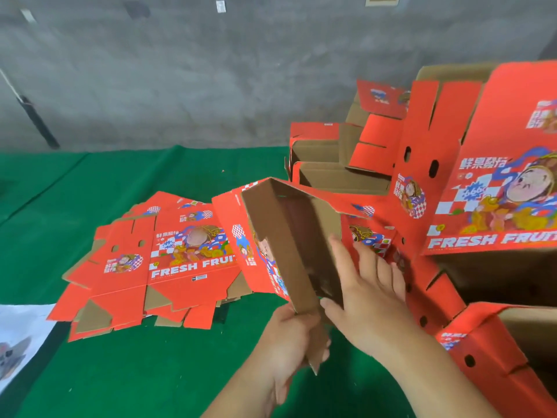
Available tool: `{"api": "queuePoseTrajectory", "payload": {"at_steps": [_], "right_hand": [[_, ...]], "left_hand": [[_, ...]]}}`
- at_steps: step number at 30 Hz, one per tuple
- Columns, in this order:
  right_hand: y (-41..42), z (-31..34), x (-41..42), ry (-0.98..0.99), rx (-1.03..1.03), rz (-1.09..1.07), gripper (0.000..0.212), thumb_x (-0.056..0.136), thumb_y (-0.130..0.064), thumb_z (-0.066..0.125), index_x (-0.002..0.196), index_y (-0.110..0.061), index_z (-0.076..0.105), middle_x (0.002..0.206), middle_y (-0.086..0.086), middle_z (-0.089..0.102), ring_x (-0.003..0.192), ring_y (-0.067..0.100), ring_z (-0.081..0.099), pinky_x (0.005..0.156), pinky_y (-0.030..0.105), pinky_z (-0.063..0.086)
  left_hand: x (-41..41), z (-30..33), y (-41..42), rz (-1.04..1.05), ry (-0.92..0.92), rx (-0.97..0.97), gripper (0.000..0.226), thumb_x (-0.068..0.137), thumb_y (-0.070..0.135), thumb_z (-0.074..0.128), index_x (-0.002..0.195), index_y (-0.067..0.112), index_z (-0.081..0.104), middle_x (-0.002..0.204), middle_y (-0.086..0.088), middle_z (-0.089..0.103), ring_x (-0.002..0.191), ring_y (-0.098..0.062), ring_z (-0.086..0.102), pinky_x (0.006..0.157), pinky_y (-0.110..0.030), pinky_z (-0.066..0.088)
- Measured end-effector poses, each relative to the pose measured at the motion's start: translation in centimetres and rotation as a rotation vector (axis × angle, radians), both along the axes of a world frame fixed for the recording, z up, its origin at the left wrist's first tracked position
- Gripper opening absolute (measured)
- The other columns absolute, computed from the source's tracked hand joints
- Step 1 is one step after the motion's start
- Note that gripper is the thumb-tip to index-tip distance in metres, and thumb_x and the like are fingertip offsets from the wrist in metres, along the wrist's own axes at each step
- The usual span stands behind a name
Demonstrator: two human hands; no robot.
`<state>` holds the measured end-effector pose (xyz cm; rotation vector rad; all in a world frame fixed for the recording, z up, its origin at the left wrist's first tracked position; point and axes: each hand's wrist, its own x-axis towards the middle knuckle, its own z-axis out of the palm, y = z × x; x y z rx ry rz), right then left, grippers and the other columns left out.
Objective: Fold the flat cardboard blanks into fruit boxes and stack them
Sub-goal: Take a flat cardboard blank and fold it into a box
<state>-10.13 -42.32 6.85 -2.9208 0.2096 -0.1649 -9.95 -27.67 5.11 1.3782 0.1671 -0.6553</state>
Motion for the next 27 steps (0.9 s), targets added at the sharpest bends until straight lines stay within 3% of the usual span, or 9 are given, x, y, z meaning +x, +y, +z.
{"api": "queuePoseTrajectory", "payload": {"at_steps": [3,5,9,13,15,17,21,24,27], "right_hand": [[-0.7,2.2,0.0,-0.125,-0.070,0.097,0.097,0.093,-0.053,0.057,0.155,-0.050,-0.018,0.163,-0.002,0.010,0.146,0.027,0.014,0.121,0.048,0.007],[-1.0,3.2,0.2,-0.266,-0.027,0.179,0.078,0.094,-0.046,0.055,0.159,-0.048,0.012,0.158,-0.010,0.029,0.141,0.023,0.030,0.118,0.045,0.015],[-1.6,2.0,-0.5,-0.585,0.102,0.186,0.048,0.085,-0.014,0.056,0.124,-0.041,0.064,0.139,-0.016,0.055,0.125,0.023,0.047,0.102,0.048,0.032],[-2.0,-2.0,-1.9,-0.275,0.127,0.052,0.076,0.072,0.004,0.064,0.126,-0.051,0.058,0.158,-0.006,0.032,0.137,0.031,0.030,0.107,0.052,0.029],[-2.9,-3.8,-2.2,-0.066,0.151,0.027,0.092,0.075,-0.004,0.063,0.141,-0.061,0.033,0.165,-0.008,0.007,0.148,0.027,0.010,0.117,0.049,0.021],[-3.7,-5.1,-2.1,-0.001,0.249,0.064,0.080,0.083,-0.019,0.062,0.142,-0.060,0.028,0.164,-0.012,0.005,0.150,0.020,0.005,0.118,0.041,0.018],[-4.8,-6.2,-0.5,-0.096,0.502,0.062,0.026,0.098,-0.022,0.063,0.122,-0.032,0.061,0.129,-0.012,0.054,0.125,0.008,0.051,0.095,0.008,0.030],[-5.8,-6.5,0.3,-0.168,0.453,0.008,0.012,0.103,-0.024,0.057,0.110,-0.025,0.067,0.107,-0.010,0.061,0.097,-0.003,0.051,0.083,-0.001,0.032],[-6.5,-6.3,0.3,-0.108,0.520,0.058,0.013,0.105,-0.028,0.054,0.111,-0.035,0.064,0.109,-0.014,0.064,0.099,-0.014,0.052,0.079,0.000,0.035]], "left_hand": [[0.3,1.9,-1.0,0.033,0.090,-0.225,0.023,0.106,0.010,0.046,0.120,-0.001,0.061,0.100,-0.023,0.070,0.086,-0.032,0.066,0.081,-0.049,0.057],[0.6,3.0,-1.5,0.110,0.181,-0.421,0.030,0.108,0.010,0.041,0.131,-0.001,0.057,0.115,-0.021,0.071,0.097,-0.032,0.068,0.086,-0.048,0.061],[1.1,4.1,-1.8,0.231,0.277,-0.529,0.036,0.108,0.009,0.038,0.133,-0.010,0.055,0.119,-0.028,0.070,0.096,-0.033,0.070,0.078,-0.042,0.064],[1.1,3.3,-2.3,0.296,0.269,-0.502,0.039,0.104,0.006,0.041,0.135,-0.016,0.050,0.128,-0.036,0.062,0.118,-0.046,0.065,0.101,-0.051,0.055],[1.1,2.7,-2.7,0.305,0.270,-0.498,0.038,0.103,0.006,0.043,0.134,-0.014,0.051,0.126,-0.036,0.064,0.119,-0.045,0.064,0.103,-0.054,0.053],[0.9,2.2,-2.7,0.234,0.270,-0.463,0.037,0.102,0.008,0.045,0.134,-0.011,0.053,0.123,-0.031,0.067,0.110,-0.038,0.068,0.098,-0.047,0.057],[1.0,0.5,-1.6,0.242,0.107,-0.226,0.043,0.094,0.034,0.063,0.134,0.018,0.057,0.120,-0.007,0.074,0.106,-0.022,0.072,0.088,-0.036,0.059],[2.9,-1.0,2.0,0.521,-0.214,0.214,0.078,0.067,0.064,0.066,0.138,0.047,0.039,0.140,0.000,0.052,0.126,-0.015,0.052,0.113,-0.045,0.040],[6.2,-2.3,5.8,0.457,-0.674,0.651,0.094,0.077,0.049,0.067,0.159,0.030,0.026,0.145,-0.017,0.035,0.136,-0.030,0.033,0.117,-0.039,0.024]]}}
